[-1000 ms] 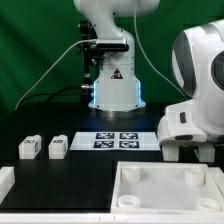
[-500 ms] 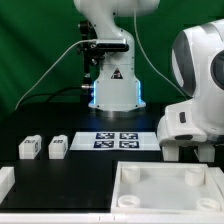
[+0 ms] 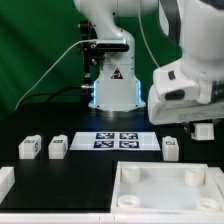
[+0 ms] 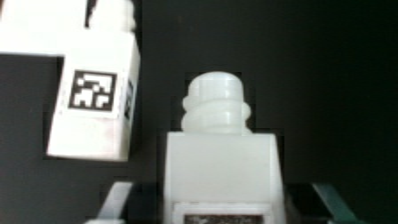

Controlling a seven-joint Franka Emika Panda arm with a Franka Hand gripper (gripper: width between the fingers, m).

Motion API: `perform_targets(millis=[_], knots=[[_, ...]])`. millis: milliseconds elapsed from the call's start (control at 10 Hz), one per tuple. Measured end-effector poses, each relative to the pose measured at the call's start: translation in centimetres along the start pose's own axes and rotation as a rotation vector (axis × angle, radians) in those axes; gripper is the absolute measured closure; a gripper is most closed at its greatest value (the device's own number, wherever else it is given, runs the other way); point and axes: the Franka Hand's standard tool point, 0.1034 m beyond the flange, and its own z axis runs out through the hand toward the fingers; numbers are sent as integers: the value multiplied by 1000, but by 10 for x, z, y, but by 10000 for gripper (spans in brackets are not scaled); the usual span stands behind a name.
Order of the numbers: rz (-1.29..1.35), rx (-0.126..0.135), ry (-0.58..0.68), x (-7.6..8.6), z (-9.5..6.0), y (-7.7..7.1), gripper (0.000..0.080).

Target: Assemble one leg

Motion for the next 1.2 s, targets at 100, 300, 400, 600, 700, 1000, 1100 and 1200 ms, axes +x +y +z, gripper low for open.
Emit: perform_targets(millis=[100, 300, 400, 600, 700, 1000, 1100, 1200], knots=[[-4, -2, 98, 1, -1, 1, 509], [-69, -6, 257, 19, -37, 15, 509], [-68, -5, 369, 37, -72, 25, 509], [-84, -18, 549, 60, -117, 14, 509], [-92, -12, 677, 64, -118, 13, 509], [-112, -6, 969, 64, -117, 17, 509], [-147, -33, 1050, 81, -117, 29, 509], [-153, -44, 1094, 107, -117, 36, 509]])
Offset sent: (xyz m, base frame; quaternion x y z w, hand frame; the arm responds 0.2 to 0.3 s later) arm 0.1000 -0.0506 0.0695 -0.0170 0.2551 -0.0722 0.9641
